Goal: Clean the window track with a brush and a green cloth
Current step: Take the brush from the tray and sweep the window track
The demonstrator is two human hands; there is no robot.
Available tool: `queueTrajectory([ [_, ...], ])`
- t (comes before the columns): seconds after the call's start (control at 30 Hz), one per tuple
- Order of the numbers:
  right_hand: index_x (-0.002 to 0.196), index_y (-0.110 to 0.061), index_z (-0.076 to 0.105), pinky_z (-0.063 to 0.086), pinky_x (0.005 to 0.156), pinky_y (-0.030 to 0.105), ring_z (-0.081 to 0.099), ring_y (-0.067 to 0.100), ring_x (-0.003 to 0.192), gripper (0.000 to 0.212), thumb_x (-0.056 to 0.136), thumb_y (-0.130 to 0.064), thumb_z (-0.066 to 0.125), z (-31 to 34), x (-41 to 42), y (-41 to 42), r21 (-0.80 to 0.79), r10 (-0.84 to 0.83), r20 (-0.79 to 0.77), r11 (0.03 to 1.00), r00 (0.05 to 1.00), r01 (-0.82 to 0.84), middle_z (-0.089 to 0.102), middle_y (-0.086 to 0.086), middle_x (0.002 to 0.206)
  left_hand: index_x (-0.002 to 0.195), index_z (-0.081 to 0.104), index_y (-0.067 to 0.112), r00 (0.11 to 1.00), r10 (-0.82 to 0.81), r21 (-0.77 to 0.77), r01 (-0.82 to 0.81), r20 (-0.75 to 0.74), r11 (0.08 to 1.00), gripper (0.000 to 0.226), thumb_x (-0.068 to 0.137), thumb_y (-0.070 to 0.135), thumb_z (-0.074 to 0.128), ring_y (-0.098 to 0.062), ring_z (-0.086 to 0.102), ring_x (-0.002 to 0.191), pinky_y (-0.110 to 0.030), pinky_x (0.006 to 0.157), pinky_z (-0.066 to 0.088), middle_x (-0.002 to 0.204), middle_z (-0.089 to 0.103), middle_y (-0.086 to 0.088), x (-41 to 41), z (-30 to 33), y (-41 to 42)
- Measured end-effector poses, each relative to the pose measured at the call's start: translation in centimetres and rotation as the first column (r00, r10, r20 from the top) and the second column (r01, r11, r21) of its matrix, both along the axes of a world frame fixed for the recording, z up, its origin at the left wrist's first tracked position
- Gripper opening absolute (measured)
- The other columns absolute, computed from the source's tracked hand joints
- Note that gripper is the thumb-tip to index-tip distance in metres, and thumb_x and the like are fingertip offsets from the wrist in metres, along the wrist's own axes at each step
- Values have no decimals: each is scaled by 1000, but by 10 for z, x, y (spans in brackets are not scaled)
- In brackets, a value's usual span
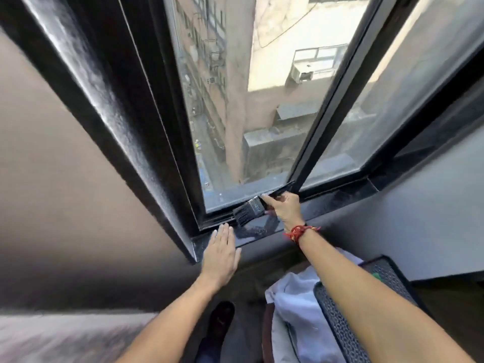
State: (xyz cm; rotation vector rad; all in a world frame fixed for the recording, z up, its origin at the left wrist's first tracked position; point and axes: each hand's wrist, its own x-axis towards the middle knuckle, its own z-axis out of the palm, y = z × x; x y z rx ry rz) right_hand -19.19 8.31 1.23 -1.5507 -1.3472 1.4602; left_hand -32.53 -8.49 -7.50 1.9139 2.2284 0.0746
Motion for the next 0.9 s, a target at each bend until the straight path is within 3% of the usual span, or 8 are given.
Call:
queueTrajectory([
  [0.1,66,-11,66,61,49,25,68,17,60,22,82,-5,79,-4,-35,-10,-69,52,-105,996,993,-60,69,5,65,155,22,-4,998,69,-20,-69,-4,997,67,106,40,33,-31,18,154,-44,127,12,164,24,-22,-4,-1,-9],
  [0.23,61,-11,62,63,52,29,65,15,57,28,84,-5,78,-16,-61,-23,-67,99,-72,992,992,-104,65,-6,52,156,19,-5,979,203,-55,-202,18,978,73,105,46,34,-32,17,154,-45,127,14,164,21,-23,-3,-6,-24],
  [0.33,64,-4,67,59,57,30,66,22,61,29,80,-22,83,-22,-59,-21,56,90,150,993,985,-99,68,6,64,157,11,-4,965,258,-86,-253,54,964,76,105,48,33,-32,10,156,-43,128,8,166,12,-23,-2,-12,-29],
  [0.47,46,-20,47,30,48,18,46,0,45,49,75,-36,85,-16,-39,-3,244,21,407,961,913,-131,52,-12,47,156,10,-6,960,274,-108,-267,53,958,78,105,48,32,-32,7,156,-43,128,7,166,9,-24,0,-10,-24],
  [0.57,58,-14,67,39,55,9,54,8,50,29,77,-30,83,-7,-19,17,323,-28,489,935,872,-150,69,-1,58,156,13,-6,956,291,-118,-284,46,951,78,105,48,33,-33,10,155,-44,127,11,166,13,-25,2,-9,-21],
  [0.67,83,-6,77,59,72,30,72,28,73,21,84,-27,76,2,3,36,369,-26,633,889,774,-272,78,13,79,155,16,-7,954,299,-118,-294,32,949,77,105,48,35,-34,14,155,-44,127,14,165,17,-25,3,-7,-19],
  [0.8,80,-4,73,52,61,27,71,28,68,14,84,-16,76,9,20,45,377,69,730,789,680,-485,74,13,70,155,16,-8,955,296,-127,-291,20,948,77,105,46,36,-35,15,154,-45,127,15,164,18,-26,4,-7,-18],
  [0.9,77,-5,68,57,66,33,71,29,70,8,83,-7,73,11,17,42,364,132,795,677,592,-640,73,13,71,155,16,-8,960,280,-134,-276,6,952,75,104,42,39,-35,15,154,-45,127,15,164,17,-27,3,-8,-18],
])
